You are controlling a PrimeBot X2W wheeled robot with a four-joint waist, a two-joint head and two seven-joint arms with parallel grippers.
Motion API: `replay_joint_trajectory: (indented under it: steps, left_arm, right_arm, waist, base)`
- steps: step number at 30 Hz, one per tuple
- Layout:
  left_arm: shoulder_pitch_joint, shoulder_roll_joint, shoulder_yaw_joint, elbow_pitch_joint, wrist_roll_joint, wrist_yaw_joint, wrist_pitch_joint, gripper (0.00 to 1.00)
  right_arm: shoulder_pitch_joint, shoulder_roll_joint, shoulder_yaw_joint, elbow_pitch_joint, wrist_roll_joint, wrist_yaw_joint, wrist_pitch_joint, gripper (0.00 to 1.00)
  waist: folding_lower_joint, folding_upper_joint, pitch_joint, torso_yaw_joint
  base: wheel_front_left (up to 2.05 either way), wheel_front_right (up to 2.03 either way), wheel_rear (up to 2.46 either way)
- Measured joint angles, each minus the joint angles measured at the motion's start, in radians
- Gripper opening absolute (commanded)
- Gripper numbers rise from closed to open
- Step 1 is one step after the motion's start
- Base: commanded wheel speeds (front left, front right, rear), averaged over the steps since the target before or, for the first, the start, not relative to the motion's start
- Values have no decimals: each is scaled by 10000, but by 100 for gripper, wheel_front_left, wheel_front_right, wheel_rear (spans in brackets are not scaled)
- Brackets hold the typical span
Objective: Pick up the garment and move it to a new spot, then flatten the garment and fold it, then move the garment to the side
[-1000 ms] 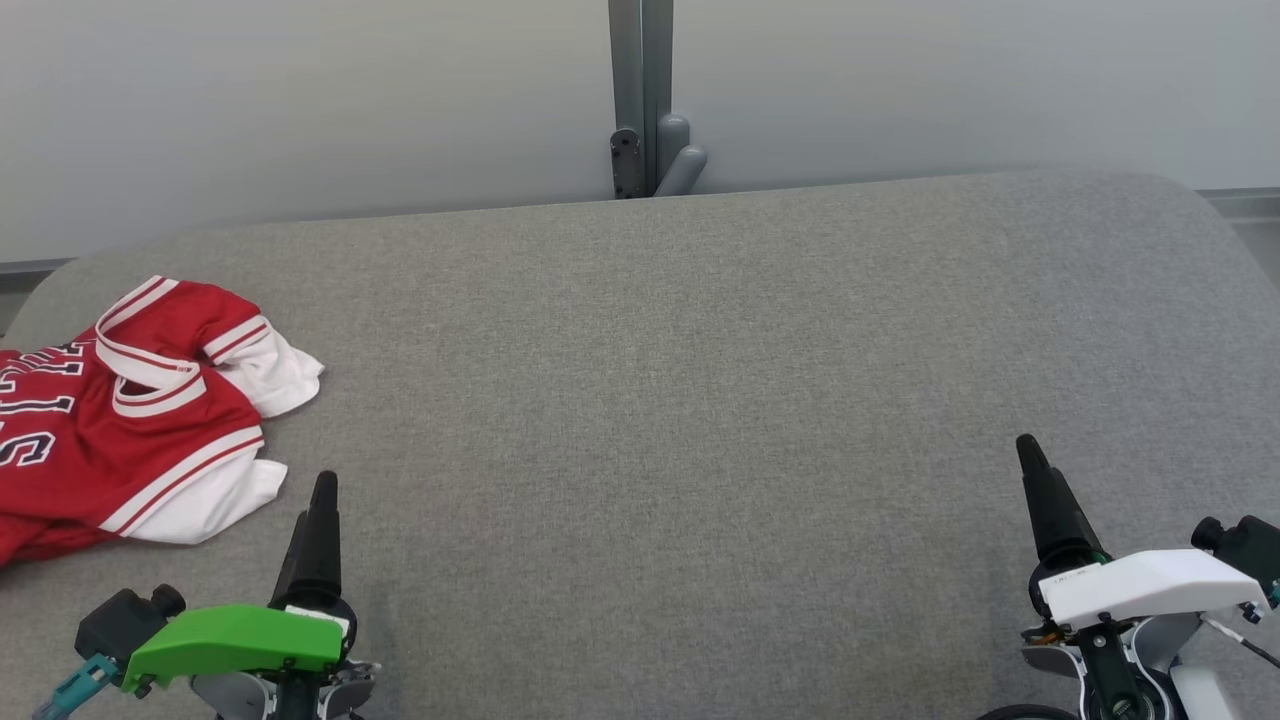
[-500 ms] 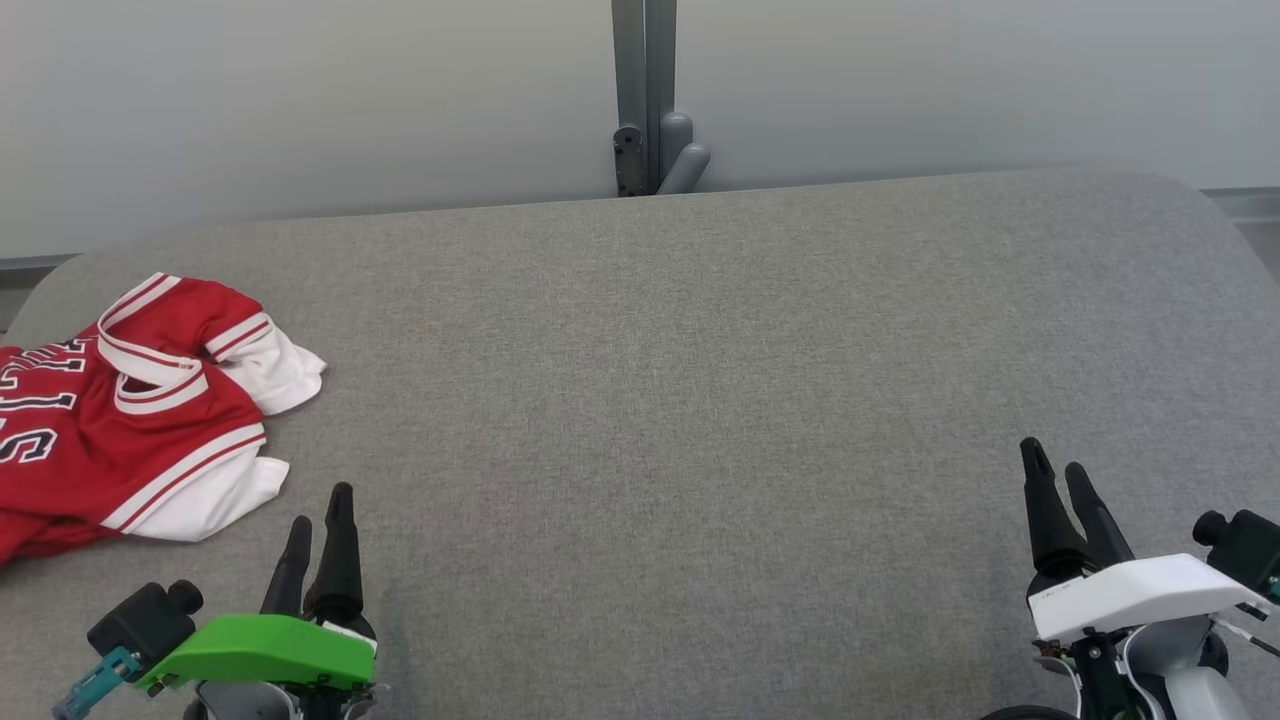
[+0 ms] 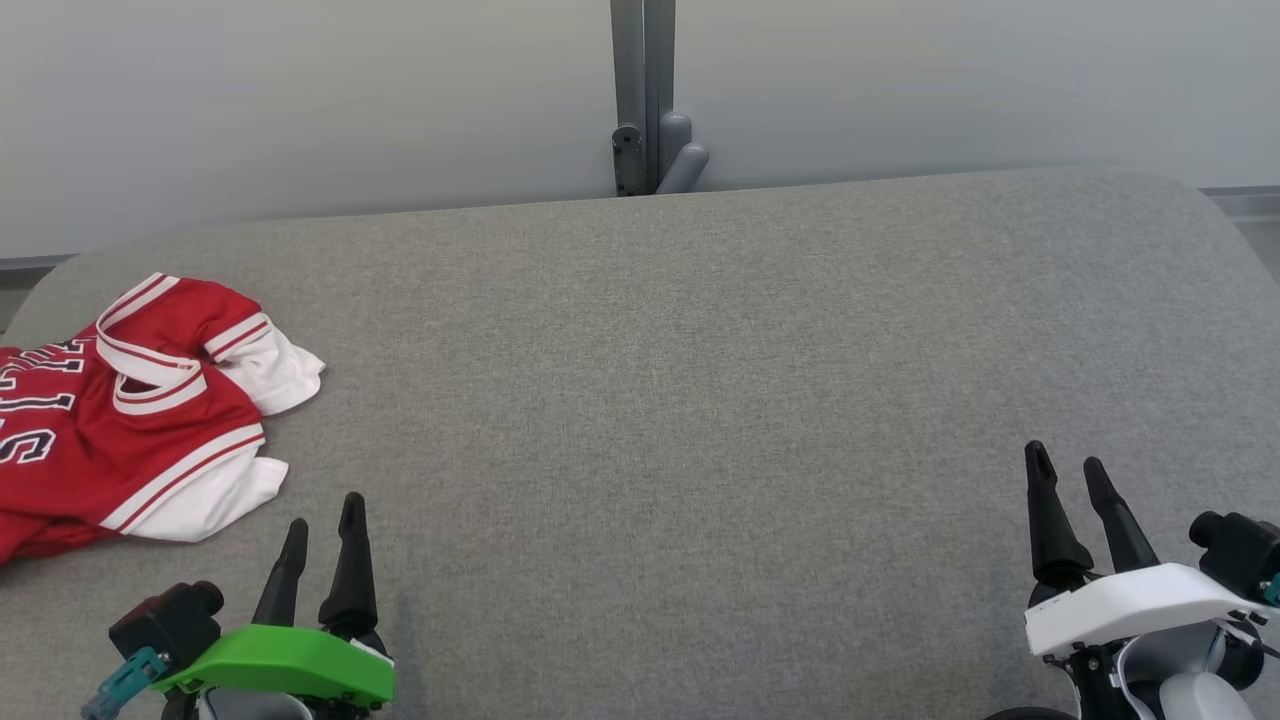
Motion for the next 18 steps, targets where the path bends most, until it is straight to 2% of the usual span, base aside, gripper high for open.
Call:
replay_joint_trajectory:
  steps: [18]
  left_arm:
    - [57,50,-77,-136,2288,-50,-502,100]
  right_arm:
    - [51,-46,-182,-278,-2207,0,-529,100]
  waist:
    - [0,0,26,-6]
  base:
    - [0,0,0]
